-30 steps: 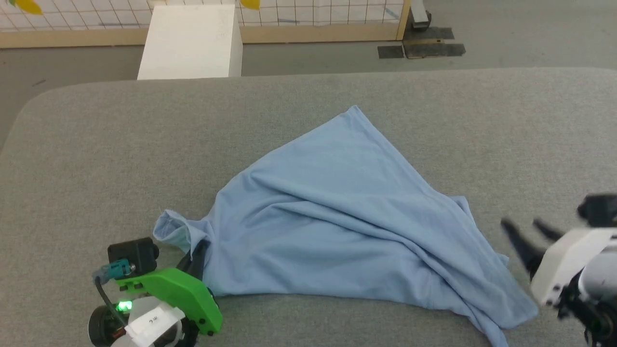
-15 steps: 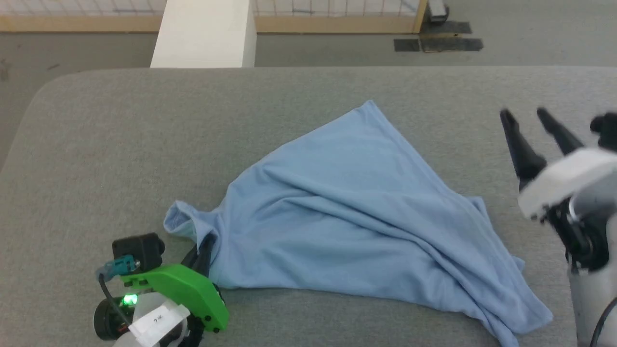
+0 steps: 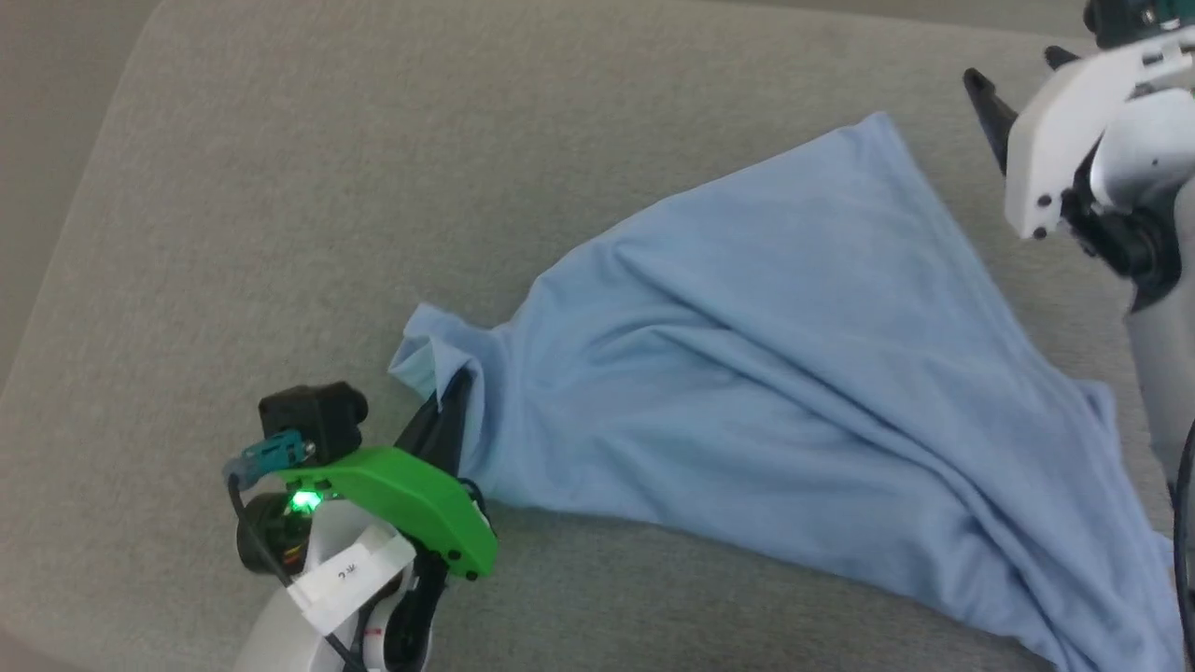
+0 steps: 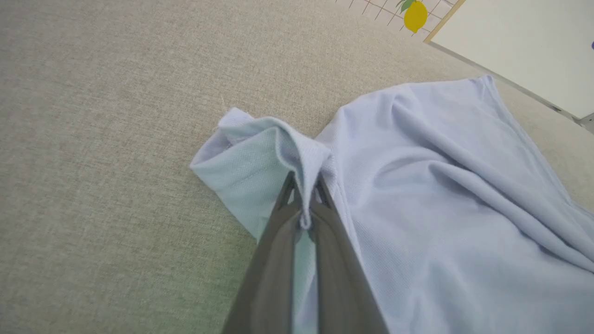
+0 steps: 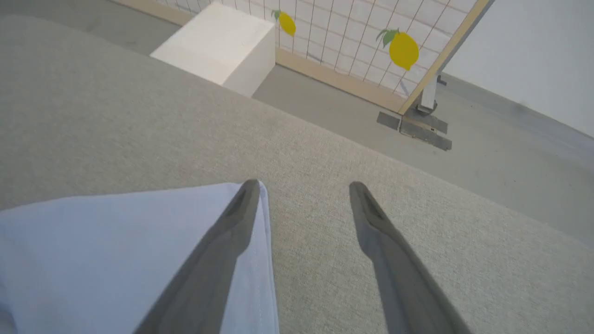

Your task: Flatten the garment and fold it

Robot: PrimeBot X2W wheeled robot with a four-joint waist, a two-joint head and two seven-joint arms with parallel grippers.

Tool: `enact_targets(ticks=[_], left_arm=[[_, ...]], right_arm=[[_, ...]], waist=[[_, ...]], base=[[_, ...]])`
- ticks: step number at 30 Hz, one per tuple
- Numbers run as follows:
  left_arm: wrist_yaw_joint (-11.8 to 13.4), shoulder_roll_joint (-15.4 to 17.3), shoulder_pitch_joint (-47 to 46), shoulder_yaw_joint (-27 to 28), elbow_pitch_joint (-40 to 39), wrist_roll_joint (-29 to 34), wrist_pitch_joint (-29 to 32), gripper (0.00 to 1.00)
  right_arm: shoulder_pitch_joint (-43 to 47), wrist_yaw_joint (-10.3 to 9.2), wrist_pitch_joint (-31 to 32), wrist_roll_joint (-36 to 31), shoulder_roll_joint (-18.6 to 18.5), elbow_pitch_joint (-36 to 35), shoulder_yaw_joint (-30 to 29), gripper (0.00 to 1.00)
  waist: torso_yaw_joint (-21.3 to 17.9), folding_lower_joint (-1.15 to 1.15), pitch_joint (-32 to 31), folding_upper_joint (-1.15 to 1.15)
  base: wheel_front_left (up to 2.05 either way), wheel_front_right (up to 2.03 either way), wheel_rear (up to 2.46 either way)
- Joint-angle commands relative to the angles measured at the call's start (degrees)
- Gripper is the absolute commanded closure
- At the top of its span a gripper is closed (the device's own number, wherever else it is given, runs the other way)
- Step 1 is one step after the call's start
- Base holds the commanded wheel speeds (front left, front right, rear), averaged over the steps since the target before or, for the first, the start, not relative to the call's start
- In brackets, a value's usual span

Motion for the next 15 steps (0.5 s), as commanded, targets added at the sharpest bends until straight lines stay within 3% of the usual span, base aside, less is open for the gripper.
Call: enact_targets(ticks=[1,5,15], left_arm=[[-0.49,-0.42,-1.32,-0.24,0.3,0.58,-0.59,1.0],[-1.18,-1.35,-2.52,-0.9,0.59,0.51,-1.73,1.0],[-2.04,-2.5,-3.52,-1.52,2.14,-0.03,-3.6,1.0]], right_arm=[[-1.72,-0.08,2.21,-0.94,-0.22,1.3,1.12,0.0],[-5.68,-0.08,12.81,-2.24,-1.18,4.99,5.92,0.0],[-9.02,-0.08,26.43,-3.62,-3.67,7.51,12.91,0.0]], waist=[[7.02,0.0,7.27,0.0],[8.95,0.0,9.9,0.0],[10.77,0.0,12.67,0.0]], base=[[0.0,0.0,0.0],[0.0,0.0,0.0],[0.0,0.0,0.0]])
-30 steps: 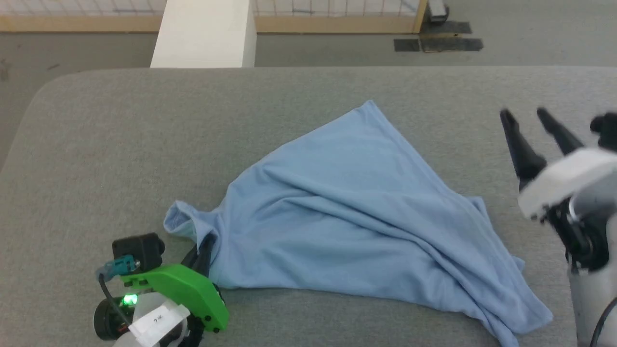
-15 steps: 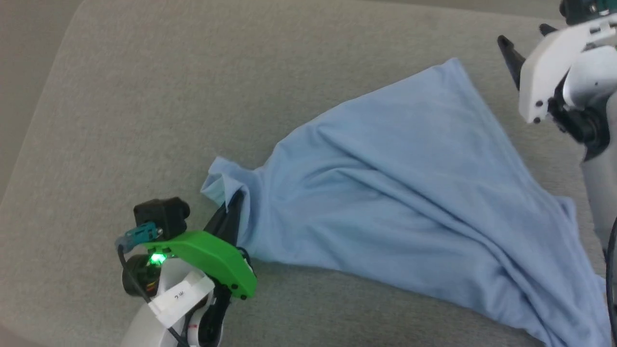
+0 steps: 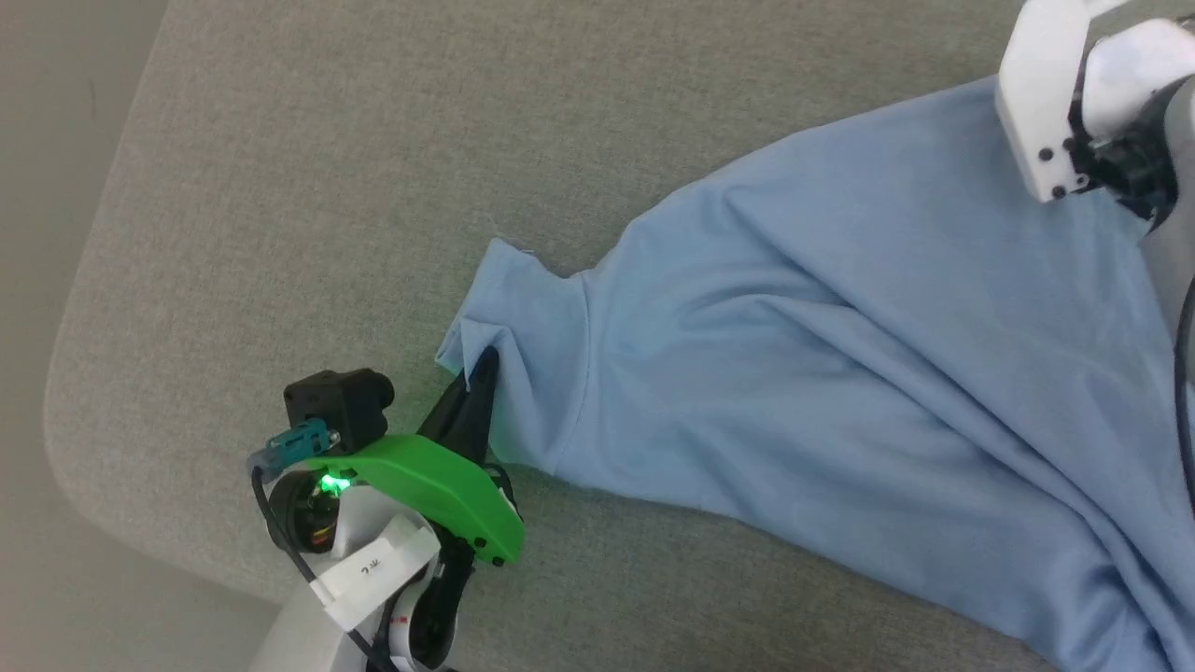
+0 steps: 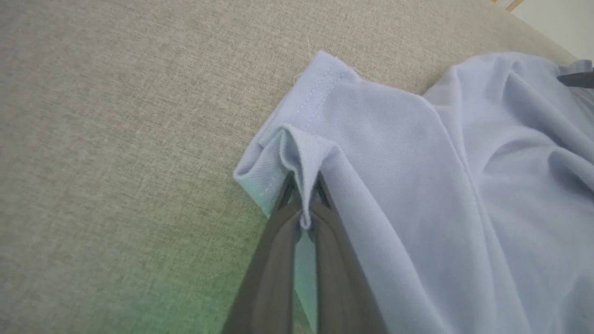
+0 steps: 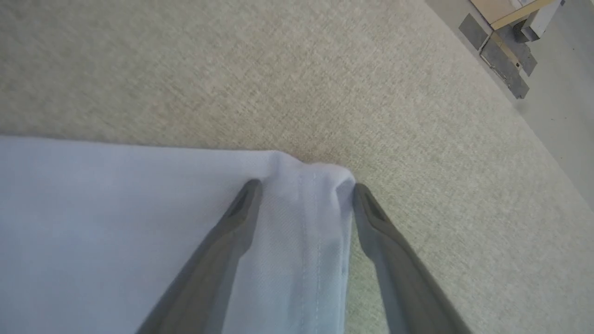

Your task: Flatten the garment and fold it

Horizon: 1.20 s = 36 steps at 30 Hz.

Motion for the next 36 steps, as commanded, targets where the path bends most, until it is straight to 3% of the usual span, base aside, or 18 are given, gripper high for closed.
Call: enact_targets(ticks=[1,4,5,6,12,23,32,36], left_arm=[[-0.39,-0.28,-1.1,-0.11,0.35,-0.04,-0.45,1.0],[-0.44,-0.28,-1.18,-0.15,0.82,-0.1,-0.68,1.0],[-0.47,-0.24,-1.21,-0.16,0.96,-0.1,-0.72,1.0],[-0.51,-0.18,-1.27,-0.21,1.14,-0.08,-0.73,1.0],[-0.62,0.36,-1.74,-0.28,1.97,0.06,-0.61,1.0],[0.96,3.44,0.21,1.34,1.92,0.38,0.96,1.0],[3.09,5.43,4.72,3.07,0.45,-0.74,2.95,1.0],[3.73,5.7,6.44,3.3,-0.1,-1.21,3.49,1.0]], right_arm=[[1.87,-0.06,2.43,0.22,-0.06,1.59,1.56,0.0],[2.08,-0.06,6.3,1.92,-0.64,1.37,2.46,0.03],[2.16,-0.06,7.2,2.34,-0.78,1.15,2.58,0.68],[2.23,-0.06,7.73,2.9,-0.85,0.68,2.21,1.0],[3.16,-0.06,5.59,3.72,-1.06,-2.0,-1.08,1.0],[8.63,-0.06,-7.28,8.72,1.82,-7.97,-9.04,1.0],[26.24,-0.06,-8.76,17.59,1.13,-21.31,-15.88,1.0],[36.34,-0.06,-7.36,20.67,2.71,-27.34,-19.26,1.0]], waist=[[1.84,-0.01,2.02,0.0],[1.54,-0.01,2.05,0.0],[1.37,-0.01,1.95,0.0],[1.15,-0.01,1.78,0.0],[-0.52,-0.01,-0.44,0.0],[-8.23,-0.01,-10.94,0.0],[-15.67,-0.01,-19.46,0.0],[-17.65,-0.01,-21.99,0.0]], base=[[0.0,0.0,0.0],[0.0,0.0,0.0],[0.0,0.0,0.0],[0.0,0.0,0.0],[0.0,0.0,0.0],[0.0,0.0,0.0],[0.0,0.0,0.0],[0.0,0.0,0.0]])
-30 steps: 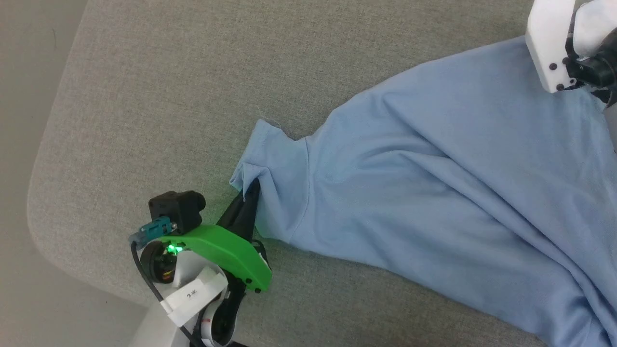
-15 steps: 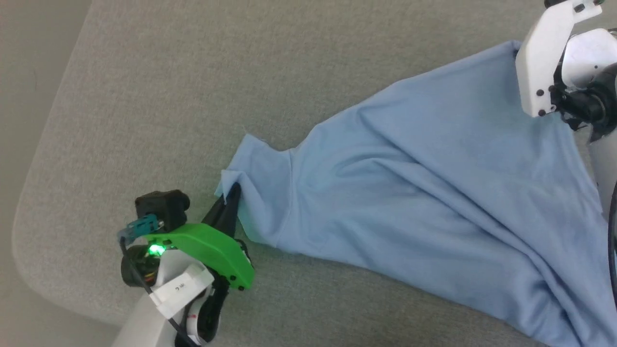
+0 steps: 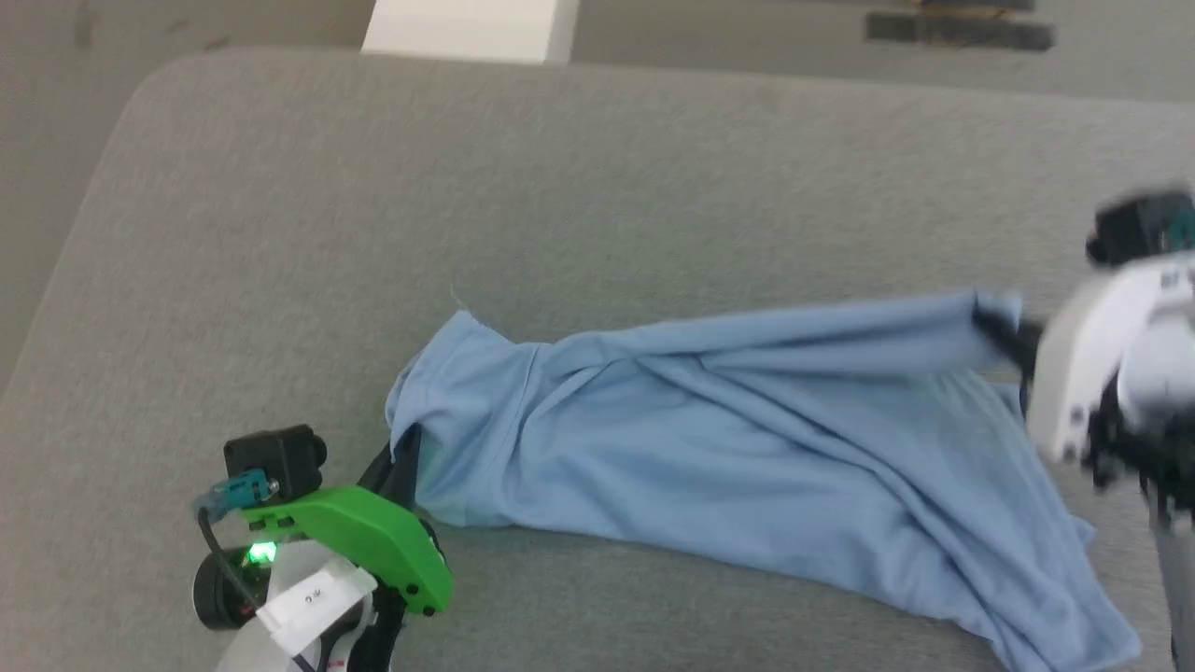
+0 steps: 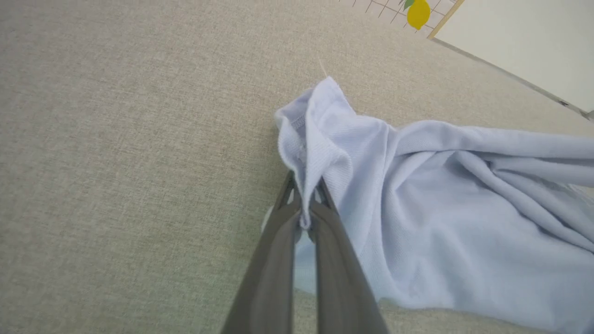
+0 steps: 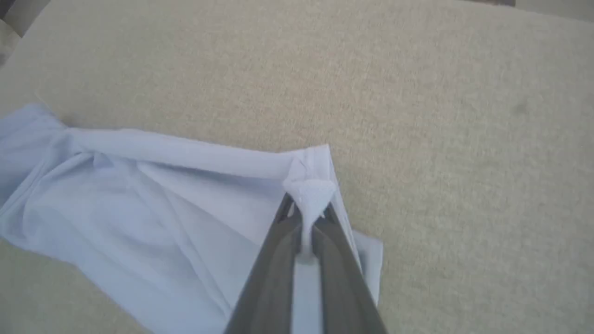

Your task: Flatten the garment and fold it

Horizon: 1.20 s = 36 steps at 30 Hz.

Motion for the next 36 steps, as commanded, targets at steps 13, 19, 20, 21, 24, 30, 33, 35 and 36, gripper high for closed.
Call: enact_targets(ticks=[13,19,20,21,24,30,33,35,36], left_arm=[[0.97,0.09,3.98,0.69,-0.71,-2.29,-0.02,1.0],[-0.24,0.09,2.9,1.25,-0.82,-3.71,-0.31,1.0],[-0.53,0.31,2.24,1.43,-0.91,-3.83,-0.25,1.0],[-1.05,0.8,1.06,1.6,-0.96,-3.92,0.03,1.0],[-2.32,2.3,-3.13,2.07,-1.48,-3.83,1.18,1.0],[-4.69,6.19,-15.78,2.78,-2.18,-1.51,3.74,1.0],[-5.58,7.55,-22.89,3.03,-2.46,-0.18,4.76,1.0],[-6.04,8.03,-27.09,3.13,-2.25,0.37,5.35,1.0],[-6.31,8.22,-29.23,3.1,-2.18,0.71,5.54,1.0]], right_arm=[[26.1,-0.08,4.96,5.15,9.07,-11.01,-8.55,1.0],[25.05,-0.08,4.97,6.07,10.06,-12.69,-9.58,1.0],[24.27,-0.08,4.92,6.28,9.9,-12.92,-9.7,1.0],[22.94,-0.08,4.98,6.75,9.66,-13.12,-9.87,1.0],[18.73,-0.08,5.57,7.36,7.86,-13.79,-10.11,1.0],[8.59,-0.08,8.63,8.58,2.52,-15.03,-10.98,1.0],[3.96,-0.08,10.26,9.02,0.45,-15.67,-12.13,1.0],[1.31,-0.08,10.86,9.31,-0.14,-15.9,-12.95,1.0],[0.01,-0.08,11.21,9.29,-0.49,-15.92,-13.16,1.0]], waist=[[-7.19,0.0,-9.65,0.0],[-7.27,0.0,-10.77,0.0],[-7.26,0.0,-10.86,0.0],[-7.28,0.0,-11.1,0.0],[-7.33,0.0,-11.44,0.0],[-6.98,0.0,-12.19,0.0],[-6.64,0.0,-12.5,0.0],[-6.52,0.0,-12.68,0.0],[-6.51,0.0,-12.73,0.0]], base=[[0.0,0.0,0.0],[0.0,0.0,0.0],[0.0,0.0,0.0],[0.0,0.0,0.0],[0.0,0.0,0.0],[0.0,0.0,0.0],[0.0,0.0,0.0],[0.0,0.0,0.0],[0.0,0.0,0.0]])
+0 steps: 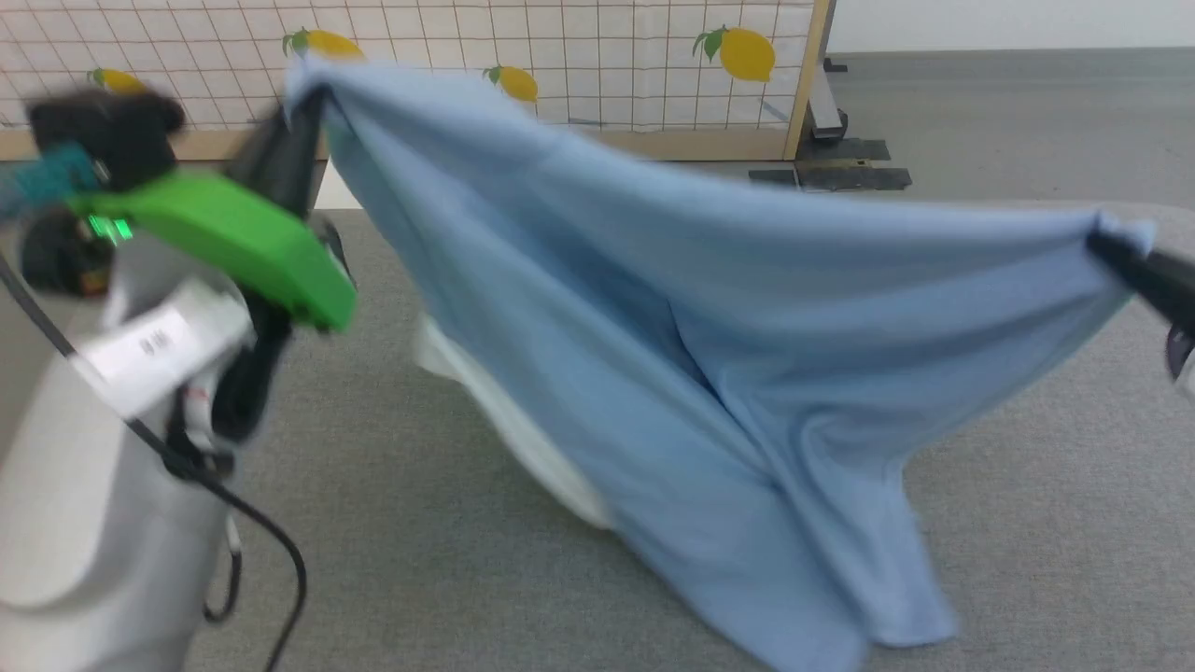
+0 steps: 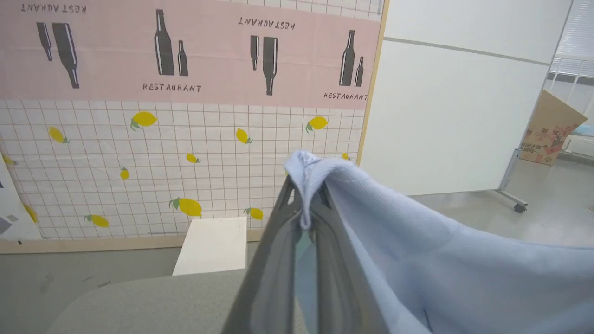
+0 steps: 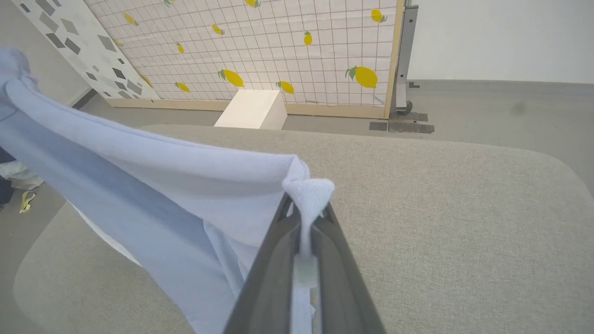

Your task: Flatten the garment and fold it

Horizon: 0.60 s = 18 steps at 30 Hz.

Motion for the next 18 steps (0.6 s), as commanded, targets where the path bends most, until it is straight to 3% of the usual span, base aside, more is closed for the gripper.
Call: enact_targets(ticks=[1,9,18], left_arm=[[-0.67,0.5,-3.09,0.15,0.11,0.59,0.22,1.0],[-2.61,0.86,-15.94,-1.52,5.56,2.27,2.88,1.0],[-4.19,2.8,-35.15,-2.91,18.3,7.53,4.83,1.0]], right_arm=[[-1.9,-0.06,0.43,0.3,-0.25,-0.21,-0.25,1.0],[-11.67,-0.06,2.85,-0.28,0.74,3.42,-1.8,1.0],[-31.51,-0.06,1.05,-7.95,2.68,11.73,-1.0,1.0]], waist=[[0.04,0.0,-0.05,0.0],[0.18,0.0,3.25,0.0],[-0.67,0.0,15.5,0.0]], base=[[0.0,0.0,0.0],[0.0,0.0,0.0],[0.0,0.0,0.0]])
